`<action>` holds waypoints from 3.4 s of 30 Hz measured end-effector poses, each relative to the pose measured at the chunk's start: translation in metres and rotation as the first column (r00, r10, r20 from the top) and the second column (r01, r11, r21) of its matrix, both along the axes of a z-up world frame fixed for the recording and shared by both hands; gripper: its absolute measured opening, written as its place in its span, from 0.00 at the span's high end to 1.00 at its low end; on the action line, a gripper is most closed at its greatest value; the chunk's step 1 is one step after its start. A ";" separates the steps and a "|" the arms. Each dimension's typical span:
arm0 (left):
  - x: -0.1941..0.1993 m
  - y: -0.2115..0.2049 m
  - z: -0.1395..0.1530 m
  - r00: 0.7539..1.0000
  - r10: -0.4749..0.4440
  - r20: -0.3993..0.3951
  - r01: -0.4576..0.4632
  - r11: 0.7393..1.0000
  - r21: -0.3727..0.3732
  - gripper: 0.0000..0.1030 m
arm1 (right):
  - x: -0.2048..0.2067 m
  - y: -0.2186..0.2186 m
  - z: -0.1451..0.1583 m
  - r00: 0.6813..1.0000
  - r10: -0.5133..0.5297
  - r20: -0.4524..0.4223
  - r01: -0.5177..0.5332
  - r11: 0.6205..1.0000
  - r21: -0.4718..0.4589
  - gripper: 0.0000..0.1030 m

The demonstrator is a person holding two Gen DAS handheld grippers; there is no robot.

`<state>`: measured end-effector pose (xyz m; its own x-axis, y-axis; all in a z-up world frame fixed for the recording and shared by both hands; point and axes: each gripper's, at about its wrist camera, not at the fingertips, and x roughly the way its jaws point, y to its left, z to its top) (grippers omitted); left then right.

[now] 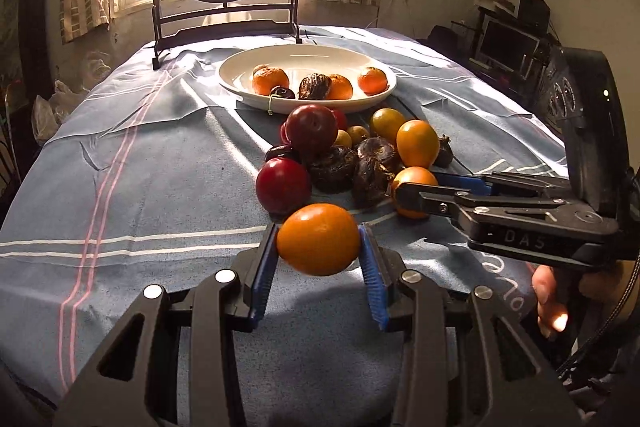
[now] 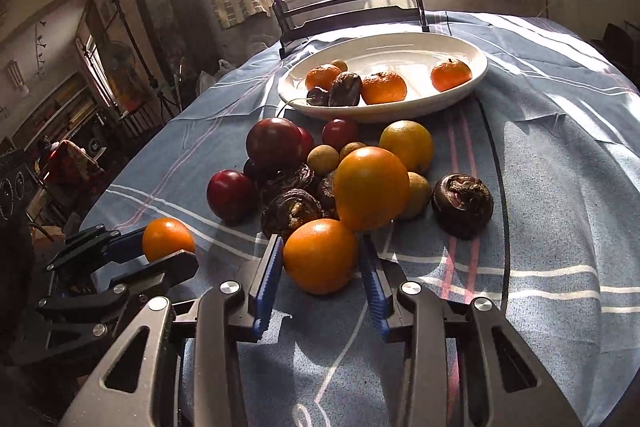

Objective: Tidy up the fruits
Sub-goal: 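Grasp an orange with the left tool while the right tool grasps another orange, then place both oranges on the plate and open both tools, then grasp a red plum with the left tool while the right tool grasps an orange, then place the red plum and orange on the plate and open both tools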

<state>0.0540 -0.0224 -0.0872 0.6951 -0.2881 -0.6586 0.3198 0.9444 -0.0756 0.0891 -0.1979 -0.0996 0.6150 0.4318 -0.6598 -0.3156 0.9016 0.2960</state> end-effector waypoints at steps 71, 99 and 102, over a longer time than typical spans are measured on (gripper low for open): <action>0.046 0.008 -0.003 0.999 -0.031 0.028 0.031 0.999 -0.012 0.65 | -0.002 -0.037 0.006 0.997 -0.073 -0.035 0.072 0.997 -0.035 0.51; 0.164 -0.016 0.052 1.000 -0.015 0.003 0.015 0.995 -0.096 0.65 | 0.136 -0.054 0.080 0.990 -0.126 0.063 0.125 0.992 0.023 0.61; 0.201 -0.032 0.044 0.999 -0.011 -0.046 0.007 0.996 -0.088 0.65 | 0.175 -0.047 0.070 0.989 -0.146 0.033 0.146 0.989 0.008 0.61</action>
